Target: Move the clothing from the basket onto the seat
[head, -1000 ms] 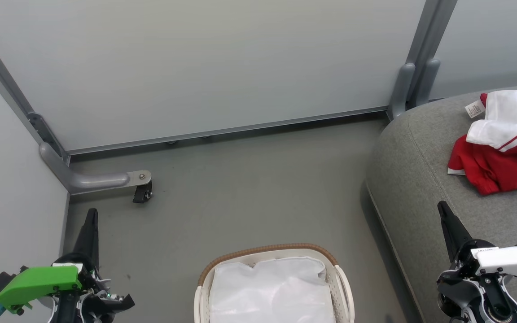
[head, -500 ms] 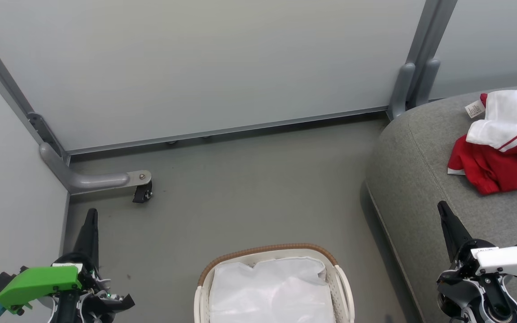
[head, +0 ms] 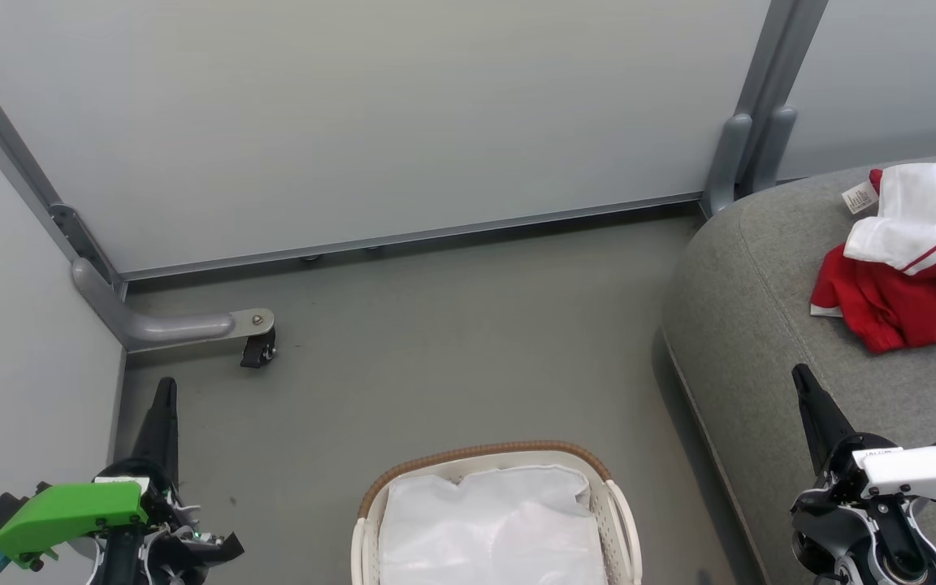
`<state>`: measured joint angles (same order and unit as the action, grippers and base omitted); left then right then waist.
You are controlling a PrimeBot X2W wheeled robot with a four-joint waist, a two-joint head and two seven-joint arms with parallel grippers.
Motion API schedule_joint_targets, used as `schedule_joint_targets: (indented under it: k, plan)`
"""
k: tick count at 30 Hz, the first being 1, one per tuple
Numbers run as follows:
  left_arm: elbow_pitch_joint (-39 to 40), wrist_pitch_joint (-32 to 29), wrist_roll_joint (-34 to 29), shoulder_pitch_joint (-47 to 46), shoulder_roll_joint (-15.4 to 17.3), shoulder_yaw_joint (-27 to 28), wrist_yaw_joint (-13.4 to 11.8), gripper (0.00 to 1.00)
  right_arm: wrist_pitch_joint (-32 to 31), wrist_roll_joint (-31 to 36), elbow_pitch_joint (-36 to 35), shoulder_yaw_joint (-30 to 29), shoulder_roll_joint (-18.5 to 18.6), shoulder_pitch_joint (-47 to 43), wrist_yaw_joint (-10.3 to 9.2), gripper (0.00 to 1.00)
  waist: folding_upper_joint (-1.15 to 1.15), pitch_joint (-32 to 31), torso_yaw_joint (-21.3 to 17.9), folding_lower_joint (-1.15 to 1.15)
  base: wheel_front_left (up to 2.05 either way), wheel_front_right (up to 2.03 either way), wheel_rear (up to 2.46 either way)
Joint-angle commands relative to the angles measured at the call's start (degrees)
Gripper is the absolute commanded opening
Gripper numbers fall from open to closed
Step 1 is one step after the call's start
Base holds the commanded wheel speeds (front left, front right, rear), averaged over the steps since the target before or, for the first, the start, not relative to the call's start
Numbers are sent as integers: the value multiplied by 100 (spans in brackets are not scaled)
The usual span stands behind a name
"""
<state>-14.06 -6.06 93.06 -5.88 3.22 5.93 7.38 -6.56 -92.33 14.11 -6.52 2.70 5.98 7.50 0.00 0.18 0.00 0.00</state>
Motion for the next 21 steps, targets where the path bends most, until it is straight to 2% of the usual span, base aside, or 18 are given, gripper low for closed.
schedule_joint_targets:
  k: [1,21]
  plan:
    - [5,-28,-35,-64,12,30,29,0,-16,-18,-17,-9,34,45,-3,0,0,0,0,0,0,0,0]
    - [5,-35,-41,-66,1,43,29,0,-15,-18,-17,-8,34,45,-2,0,0,0,0,0,0,0,0]
